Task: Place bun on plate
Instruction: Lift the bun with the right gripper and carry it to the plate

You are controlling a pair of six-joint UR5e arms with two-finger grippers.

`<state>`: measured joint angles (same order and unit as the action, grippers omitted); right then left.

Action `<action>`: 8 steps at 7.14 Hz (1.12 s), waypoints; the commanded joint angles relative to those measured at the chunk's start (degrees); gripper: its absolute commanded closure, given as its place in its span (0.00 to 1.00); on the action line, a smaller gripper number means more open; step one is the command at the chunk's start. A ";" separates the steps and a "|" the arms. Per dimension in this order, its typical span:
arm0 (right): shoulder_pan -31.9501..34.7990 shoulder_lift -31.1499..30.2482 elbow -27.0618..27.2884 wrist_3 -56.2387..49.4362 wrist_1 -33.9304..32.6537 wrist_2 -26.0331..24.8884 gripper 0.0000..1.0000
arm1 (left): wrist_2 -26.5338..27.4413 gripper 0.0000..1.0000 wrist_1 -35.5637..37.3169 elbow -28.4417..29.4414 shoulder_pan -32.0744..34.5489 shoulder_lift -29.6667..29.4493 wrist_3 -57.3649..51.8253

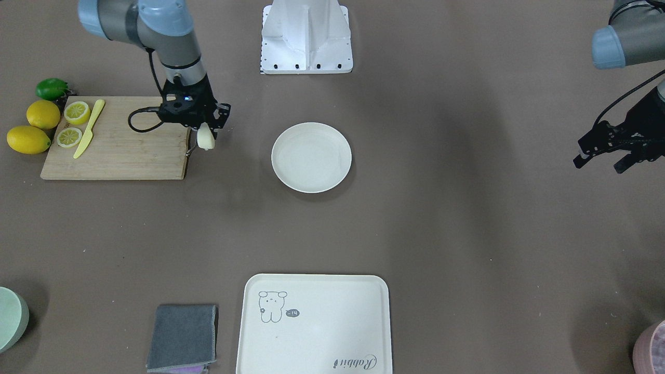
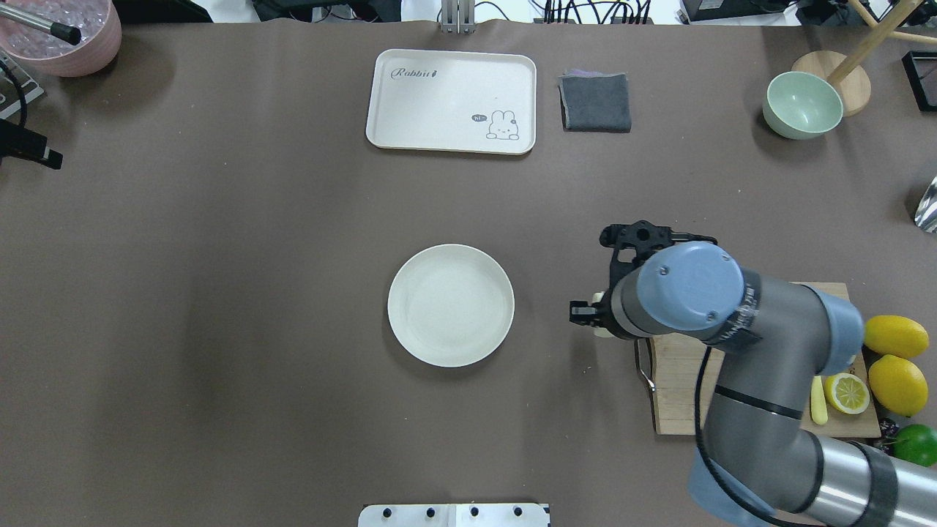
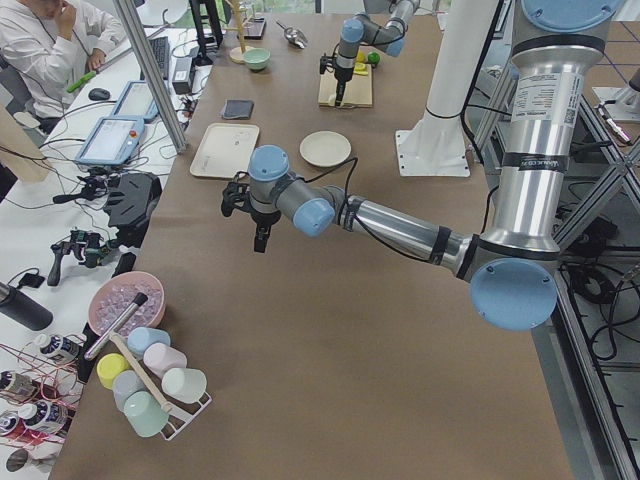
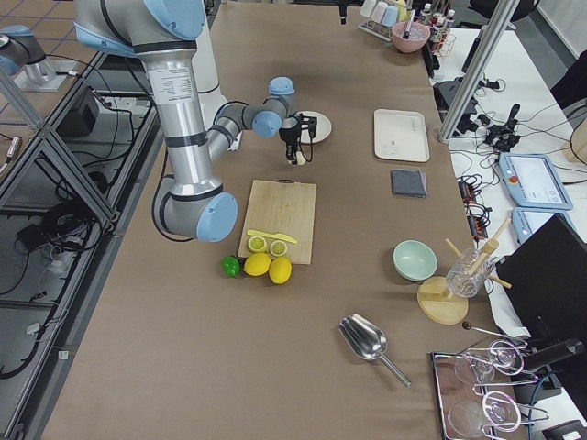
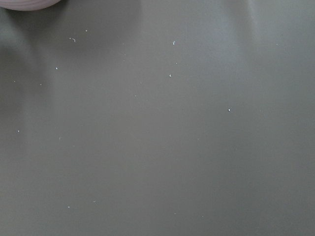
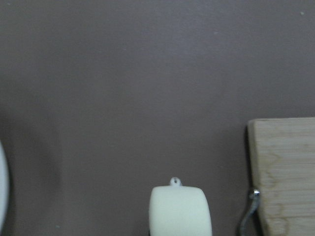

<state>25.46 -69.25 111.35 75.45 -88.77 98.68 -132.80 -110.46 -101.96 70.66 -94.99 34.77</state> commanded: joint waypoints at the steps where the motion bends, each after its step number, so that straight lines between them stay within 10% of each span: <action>1: -0.15 14.09 -8.92 2.15 -2.02 -0.16 0.66 | 0.00 0.02 0.24 0.70 0.35 0.59 -0.31; 6: -4.09 27.77 -24.95 5.24 -1.32 -3.58 0.60 | -0.44 0.02 0.42 4.40 6.41 5.16 -9.28; 8: -6.55 27.68 -26.00 5.15 -1.32 -6.30 0.28 | -0.44 0.02 0.51 4.66 6.42 5.26 -9.28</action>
<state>20.38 -41.64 86.06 80.63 -90.10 94.04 -133.22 -109.98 -97.47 76.95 -89.88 25.58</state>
